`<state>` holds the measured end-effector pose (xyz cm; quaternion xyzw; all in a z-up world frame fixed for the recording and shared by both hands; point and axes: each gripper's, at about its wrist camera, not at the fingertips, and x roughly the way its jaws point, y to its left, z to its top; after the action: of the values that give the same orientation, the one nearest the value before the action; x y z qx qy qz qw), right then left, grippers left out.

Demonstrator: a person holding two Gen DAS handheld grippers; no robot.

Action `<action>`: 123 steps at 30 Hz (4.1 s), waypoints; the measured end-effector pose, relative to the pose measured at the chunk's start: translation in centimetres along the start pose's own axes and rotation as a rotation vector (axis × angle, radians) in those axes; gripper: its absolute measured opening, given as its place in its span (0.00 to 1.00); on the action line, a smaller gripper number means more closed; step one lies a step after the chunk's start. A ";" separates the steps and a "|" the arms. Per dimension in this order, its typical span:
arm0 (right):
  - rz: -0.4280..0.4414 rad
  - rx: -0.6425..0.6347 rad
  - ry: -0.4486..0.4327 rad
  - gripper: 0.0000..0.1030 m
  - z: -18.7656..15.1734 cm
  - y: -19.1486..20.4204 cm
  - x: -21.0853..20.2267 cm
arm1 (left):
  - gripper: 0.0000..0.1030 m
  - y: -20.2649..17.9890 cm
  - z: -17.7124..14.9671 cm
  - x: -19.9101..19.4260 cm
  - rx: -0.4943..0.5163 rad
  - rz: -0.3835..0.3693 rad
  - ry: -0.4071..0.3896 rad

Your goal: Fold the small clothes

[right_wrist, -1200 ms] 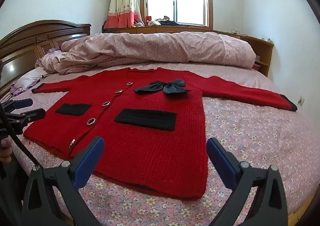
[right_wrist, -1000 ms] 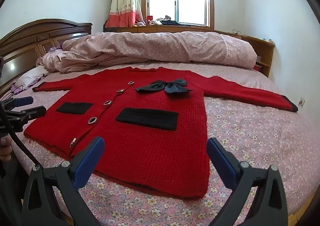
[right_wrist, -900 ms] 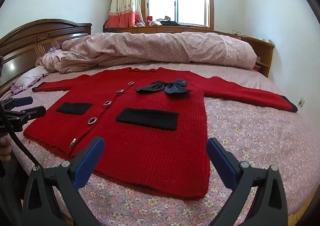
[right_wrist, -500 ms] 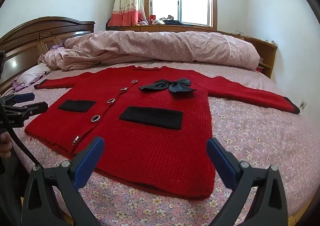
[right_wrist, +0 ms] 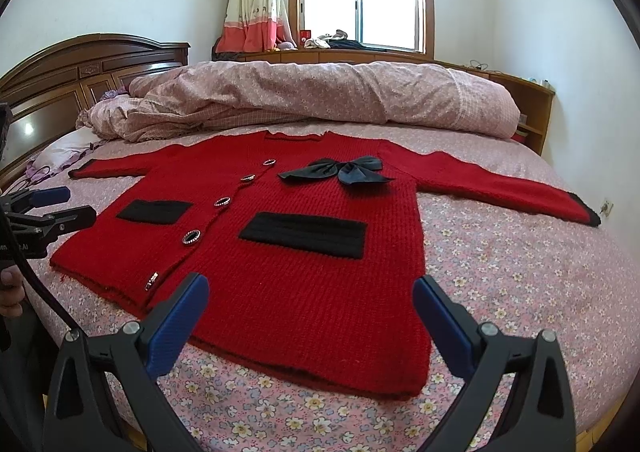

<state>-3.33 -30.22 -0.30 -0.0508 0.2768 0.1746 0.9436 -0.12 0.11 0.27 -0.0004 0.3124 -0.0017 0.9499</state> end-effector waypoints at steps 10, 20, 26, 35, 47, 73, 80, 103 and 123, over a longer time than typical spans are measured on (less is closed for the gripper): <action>-0.001 0.005 -0.001 1.00 -0.1 0.0 0.0 | 0.96 -0.2 0.0 0.0 0.001 0.001 0.001; -0.015 0.026 0.013 1.00 0.0 -0.6 0.2 | 0.96 -0.6 0.0 0.0 0.012 0.001 0.004; -0.024 0.024 0.014 1.00 -0.1 -0.5 0.2 | 0.96 -0.5 -0.1 0.3 0.010 0.001 0.012; -0.018 0.033 0.016 1.00 0.0 -0.6 0.2 | 0.96 -0.4 -0.1 0.3 0.008 -0.002 0.007; -0.017 0.027 0.022 1.00 -0.1 -0.4 0.5 | 0.96 -0.3 -0.3 0.5 0.010 0.000 0.015; 0.082 0.004 -0.050 1.00 5.9 1.7 5.1 | 0.90 16.9 2.6 5.2 -0.505 0.031 0.145; 0.075 -0.095 -0.097 1.00 10.0 3.1 9.0 | 0.85 30.3 3.0 8.2 -0.741 0.260 0.148; 0.182 0.133 0.001 1.00 11.2 -2.4 15.9 | 0.34 49.2 -0.7 12.6 -1.159 0.280 -0.068; -0.034 0.347 -0.122 1.00 13.5 -15.1 12.9 | 0.02 28.5 17.1 12.2 -0.852 -0.138 -0.168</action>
<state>19.01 -37.83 4.09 0.1185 0.2443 0.1111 0.9560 19.96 28.56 6.73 -0.4131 0.2063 0.0637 0.8847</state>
